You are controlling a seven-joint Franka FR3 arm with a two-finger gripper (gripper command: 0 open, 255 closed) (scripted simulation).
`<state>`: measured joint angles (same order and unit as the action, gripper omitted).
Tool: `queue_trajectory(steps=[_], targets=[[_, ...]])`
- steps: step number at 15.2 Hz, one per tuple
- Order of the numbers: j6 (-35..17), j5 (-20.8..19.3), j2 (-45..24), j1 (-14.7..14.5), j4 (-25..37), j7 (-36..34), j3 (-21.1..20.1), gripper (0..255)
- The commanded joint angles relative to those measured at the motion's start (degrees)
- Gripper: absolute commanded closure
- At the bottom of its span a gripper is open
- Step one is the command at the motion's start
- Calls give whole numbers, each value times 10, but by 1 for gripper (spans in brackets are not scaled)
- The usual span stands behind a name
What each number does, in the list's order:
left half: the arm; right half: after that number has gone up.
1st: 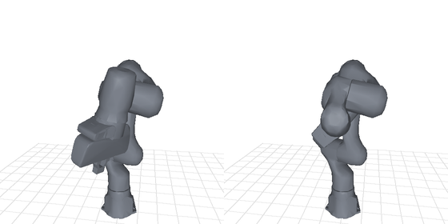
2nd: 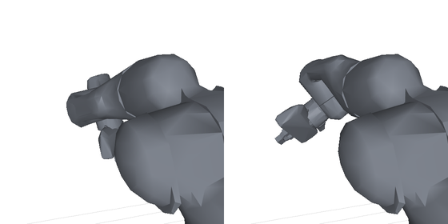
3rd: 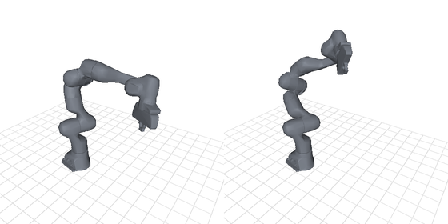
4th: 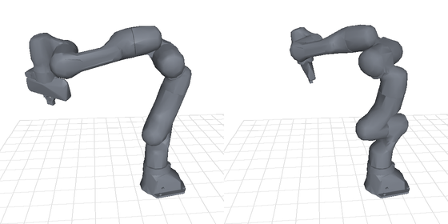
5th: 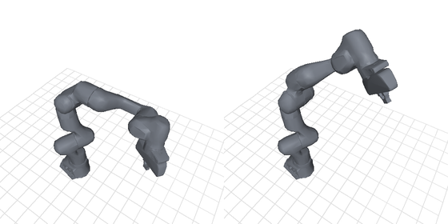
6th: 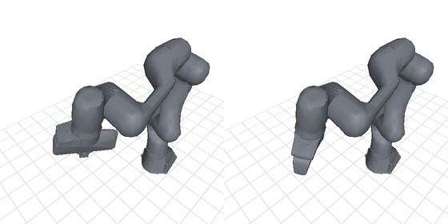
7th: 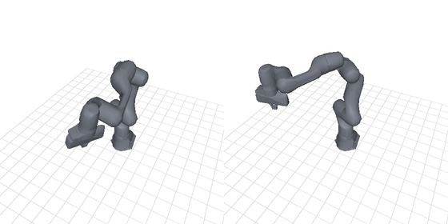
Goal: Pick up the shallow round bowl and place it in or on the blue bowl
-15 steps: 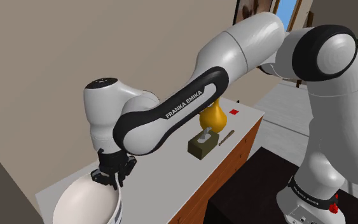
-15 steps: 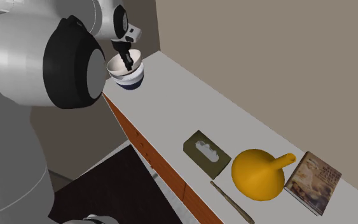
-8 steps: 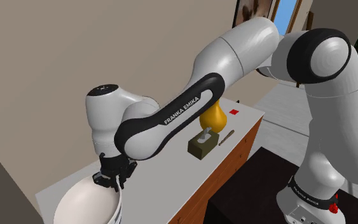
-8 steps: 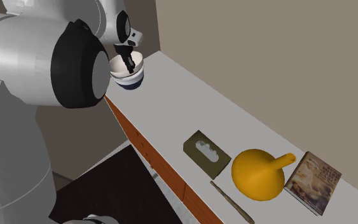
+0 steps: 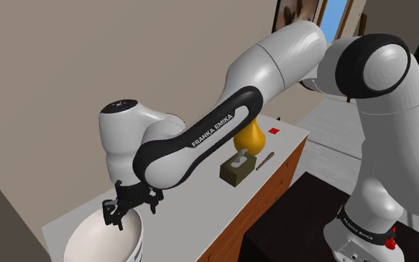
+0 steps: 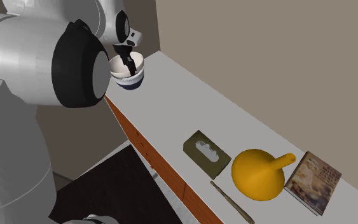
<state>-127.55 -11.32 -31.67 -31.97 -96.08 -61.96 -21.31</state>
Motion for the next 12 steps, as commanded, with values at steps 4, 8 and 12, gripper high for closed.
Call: queue_trajectory(steps=[4, 8, 12], targets=[[43, 14, 33, 8, 12, 9, -8, 0], [55, 17, 40, 9, 17, 11, -10, 0], [55, 17, 40, 9, 17, 11, -10, 0]])
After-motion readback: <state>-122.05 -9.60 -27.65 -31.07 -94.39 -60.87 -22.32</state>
